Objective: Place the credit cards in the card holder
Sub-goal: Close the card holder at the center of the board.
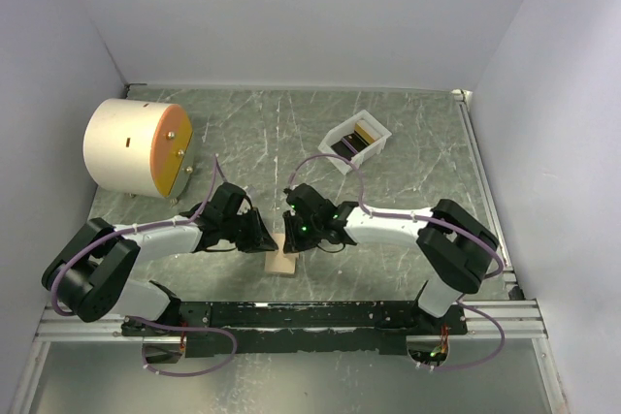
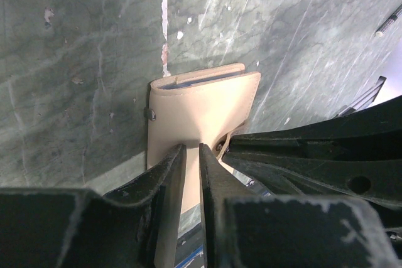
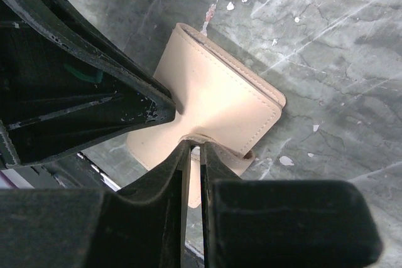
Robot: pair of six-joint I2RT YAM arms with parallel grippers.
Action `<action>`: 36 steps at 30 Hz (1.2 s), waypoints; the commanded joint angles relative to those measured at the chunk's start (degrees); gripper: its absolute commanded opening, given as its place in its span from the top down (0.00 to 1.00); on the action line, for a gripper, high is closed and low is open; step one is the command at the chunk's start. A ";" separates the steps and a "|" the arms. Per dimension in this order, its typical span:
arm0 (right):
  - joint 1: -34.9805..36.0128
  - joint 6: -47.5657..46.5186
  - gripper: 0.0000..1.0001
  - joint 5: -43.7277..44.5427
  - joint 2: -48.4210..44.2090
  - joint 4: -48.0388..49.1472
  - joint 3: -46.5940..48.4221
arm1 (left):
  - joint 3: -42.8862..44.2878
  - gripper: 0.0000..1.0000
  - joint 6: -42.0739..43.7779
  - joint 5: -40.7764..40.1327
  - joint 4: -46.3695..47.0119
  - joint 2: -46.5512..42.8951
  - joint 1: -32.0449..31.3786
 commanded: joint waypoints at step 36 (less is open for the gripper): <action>4.07 -2.21 0.91 11.94 7.71 -10.84 5.61 | 0.62 0.62 -1.52 -5.86 -4.51 -3.69 -2.04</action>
